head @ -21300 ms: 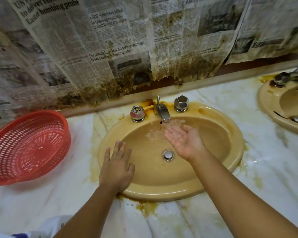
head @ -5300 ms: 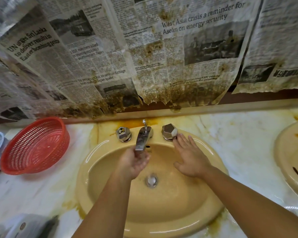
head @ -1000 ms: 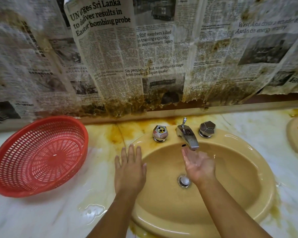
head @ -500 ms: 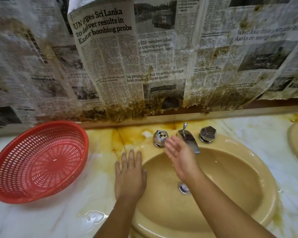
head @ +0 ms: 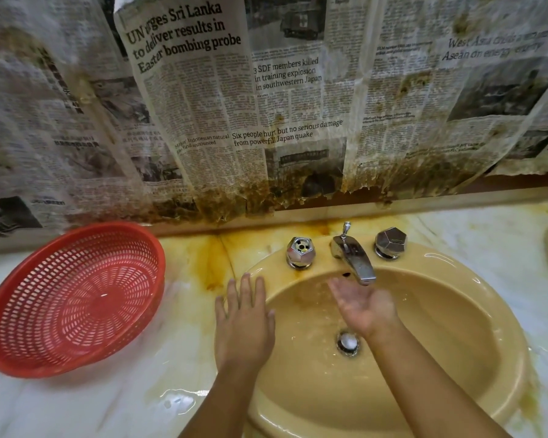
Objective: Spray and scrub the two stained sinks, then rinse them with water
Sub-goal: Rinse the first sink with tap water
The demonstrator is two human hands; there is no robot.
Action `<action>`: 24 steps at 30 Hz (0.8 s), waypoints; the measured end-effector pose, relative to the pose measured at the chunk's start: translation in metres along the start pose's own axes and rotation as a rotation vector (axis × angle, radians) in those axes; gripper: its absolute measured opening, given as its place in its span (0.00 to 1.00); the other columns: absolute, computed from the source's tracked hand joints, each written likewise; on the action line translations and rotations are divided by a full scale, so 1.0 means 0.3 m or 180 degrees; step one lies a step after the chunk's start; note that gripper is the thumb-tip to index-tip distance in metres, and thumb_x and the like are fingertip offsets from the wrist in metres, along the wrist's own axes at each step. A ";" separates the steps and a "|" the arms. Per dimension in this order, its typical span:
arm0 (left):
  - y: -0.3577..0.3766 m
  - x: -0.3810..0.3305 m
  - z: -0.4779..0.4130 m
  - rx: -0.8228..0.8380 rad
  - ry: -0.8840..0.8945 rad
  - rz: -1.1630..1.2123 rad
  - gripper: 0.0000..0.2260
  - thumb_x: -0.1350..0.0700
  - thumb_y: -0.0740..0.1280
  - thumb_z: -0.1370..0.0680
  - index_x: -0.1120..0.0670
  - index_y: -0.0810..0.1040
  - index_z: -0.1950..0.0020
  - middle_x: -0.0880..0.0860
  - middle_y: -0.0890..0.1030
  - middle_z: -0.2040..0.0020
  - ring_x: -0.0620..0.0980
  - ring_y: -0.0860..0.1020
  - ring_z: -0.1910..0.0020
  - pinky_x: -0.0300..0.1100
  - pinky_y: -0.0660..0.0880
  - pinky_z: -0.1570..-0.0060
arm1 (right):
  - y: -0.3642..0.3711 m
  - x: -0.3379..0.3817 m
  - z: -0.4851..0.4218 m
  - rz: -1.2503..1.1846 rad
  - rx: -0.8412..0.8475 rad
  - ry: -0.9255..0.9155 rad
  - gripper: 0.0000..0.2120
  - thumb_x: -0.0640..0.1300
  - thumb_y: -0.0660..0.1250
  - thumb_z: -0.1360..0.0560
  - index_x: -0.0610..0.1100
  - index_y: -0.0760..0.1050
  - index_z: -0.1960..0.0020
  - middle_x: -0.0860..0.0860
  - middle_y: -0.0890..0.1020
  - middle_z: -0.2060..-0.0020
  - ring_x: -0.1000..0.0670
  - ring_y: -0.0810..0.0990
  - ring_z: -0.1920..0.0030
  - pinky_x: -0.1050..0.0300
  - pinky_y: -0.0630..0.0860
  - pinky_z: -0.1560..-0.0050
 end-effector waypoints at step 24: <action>-0.008 -0.005 0.003 0.0019 0.0001 0.0033 0.31 0.42 0.57 0.17 0.50 0.55 0.16 0.55 0.56 0.17 0.61 0.55 0.19 0.61 0.58 0.24 | -0.011 -0.008 0.082 0.0173 0.0216 0.0044 0.27 0.52 0.52 0.13 0.29 0.67 0.28 0.30 0.78 0.41 0.32 0.73 0.29 0.38 0.68 0.26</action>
Point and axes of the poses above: each hand's wrist, its own z-axis away from the middle knuckle, its own y-axis out of the palm, x = y × z, the point moved 5 cm from there along -z, towards the middle knuckle
